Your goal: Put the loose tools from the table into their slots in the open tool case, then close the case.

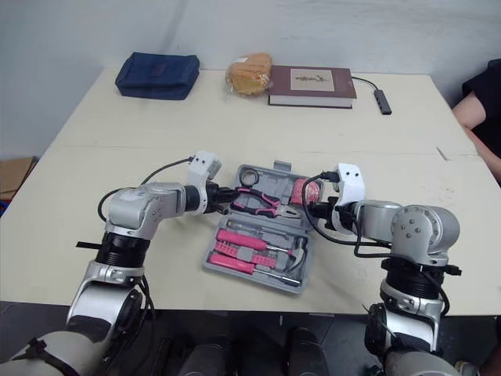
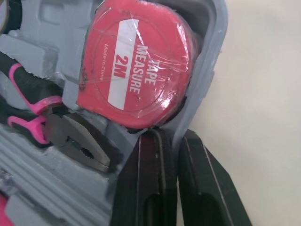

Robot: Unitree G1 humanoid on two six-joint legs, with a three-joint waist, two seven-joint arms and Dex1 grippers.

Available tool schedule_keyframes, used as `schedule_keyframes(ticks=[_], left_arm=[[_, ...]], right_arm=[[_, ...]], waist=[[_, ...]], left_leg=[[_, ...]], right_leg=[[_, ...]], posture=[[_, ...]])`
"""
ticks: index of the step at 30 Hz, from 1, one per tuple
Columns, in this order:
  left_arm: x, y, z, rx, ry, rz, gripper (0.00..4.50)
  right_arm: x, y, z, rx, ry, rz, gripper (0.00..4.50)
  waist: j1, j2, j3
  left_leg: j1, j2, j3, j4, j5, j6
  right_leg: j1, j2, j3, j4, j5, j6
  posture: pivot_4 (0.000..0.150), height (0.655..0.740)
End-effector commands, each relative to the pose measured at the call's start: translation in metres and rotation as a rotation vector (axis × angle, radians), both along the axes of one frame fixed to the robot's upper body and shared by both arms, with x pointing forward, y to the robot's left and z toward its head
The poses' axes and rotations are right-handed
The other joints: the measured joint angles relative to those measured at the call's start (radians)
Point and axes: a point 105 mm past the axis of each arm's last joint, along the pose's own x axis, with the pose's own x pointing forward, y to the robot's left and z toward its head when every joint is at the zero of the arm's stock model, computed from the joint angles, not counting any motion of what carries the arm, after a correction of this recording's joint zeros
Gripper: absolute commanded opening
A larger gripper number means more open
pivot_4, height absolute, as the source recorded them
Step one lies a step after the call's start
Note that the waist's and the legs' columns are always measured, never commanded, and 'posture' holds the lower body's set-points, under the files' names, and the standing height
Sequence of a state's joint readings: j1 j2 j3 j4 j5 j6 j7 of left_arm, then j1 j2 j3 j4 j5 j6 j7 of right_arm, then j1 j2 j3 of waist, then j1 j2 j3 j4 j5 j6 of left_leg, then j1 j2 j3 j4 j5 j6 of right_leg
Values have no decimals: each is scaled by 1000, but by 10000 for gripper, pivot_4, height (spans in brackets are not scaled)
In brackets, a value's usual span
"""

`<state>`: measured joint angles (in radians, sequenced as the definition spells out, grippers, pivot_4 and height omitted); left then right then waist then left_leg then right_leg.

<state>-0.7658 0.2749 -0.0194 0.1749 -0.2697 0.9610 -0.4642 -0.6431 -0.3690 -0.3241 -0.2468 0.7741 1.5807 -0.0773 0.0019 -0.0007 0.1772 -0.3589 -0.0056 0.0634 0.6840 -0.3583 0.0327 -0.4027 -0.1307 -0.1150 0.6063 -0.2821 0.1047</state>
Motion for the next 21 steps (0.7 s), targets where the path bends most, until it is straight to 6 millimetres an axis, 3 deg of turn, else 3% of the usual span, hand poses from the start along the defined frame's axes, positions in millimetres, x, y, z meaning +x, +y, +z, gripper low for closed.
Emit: schedule_keyframes(ticks=[1, 5, 10, 13, 21], left_arm=[[2, -3, 33, -101, -216, -54, 0], [1, 4, 40, -105, -410, -82, 0], [-1, 22, 28, 76, -618, -114, 0], [-10, 30, 18, 180, -776, -171, 0], [-33, 46, -11, 260, -873, -271, 0]], right_arm=[[-2, 0, 31, -150, -241, 55, 217], [-7, -10, 31, -397, -464, 125, 217], [-11, -27, 13, -707, -674, 175, 217], [-23, -22, -3, -897, -844, 286, 217], [-42, -22, -44, -1131, -987, 409, 217]], waist=[[1, 0, 0], [7, 0, 0], [15, -1, 1], [18, -1, 1], [16, -1, 1]], left_leg=[[-4, -1, 1, 0, 0, 0], [-11, -2, 3, 0, 1, 0], [-10, -1, 5, 0, 1, 1], [-8, -1, 6, 0, 2, 1], [-5, 0, 6, 0, 2, 1]], right_leg=[[-5, 0, 1, 1, 0, 0], [-12, 2, -6, 0, 0, 1], [-11, 2, -8, -1, 1, 2], [-10, 1, -7, -1, 2, 2], [-7, 1, -7, -1, 2, 2]], posture=[[1500, 7400], [1500, 7400], [1500, 7400], [1500, 7400], [1500, 7400]])
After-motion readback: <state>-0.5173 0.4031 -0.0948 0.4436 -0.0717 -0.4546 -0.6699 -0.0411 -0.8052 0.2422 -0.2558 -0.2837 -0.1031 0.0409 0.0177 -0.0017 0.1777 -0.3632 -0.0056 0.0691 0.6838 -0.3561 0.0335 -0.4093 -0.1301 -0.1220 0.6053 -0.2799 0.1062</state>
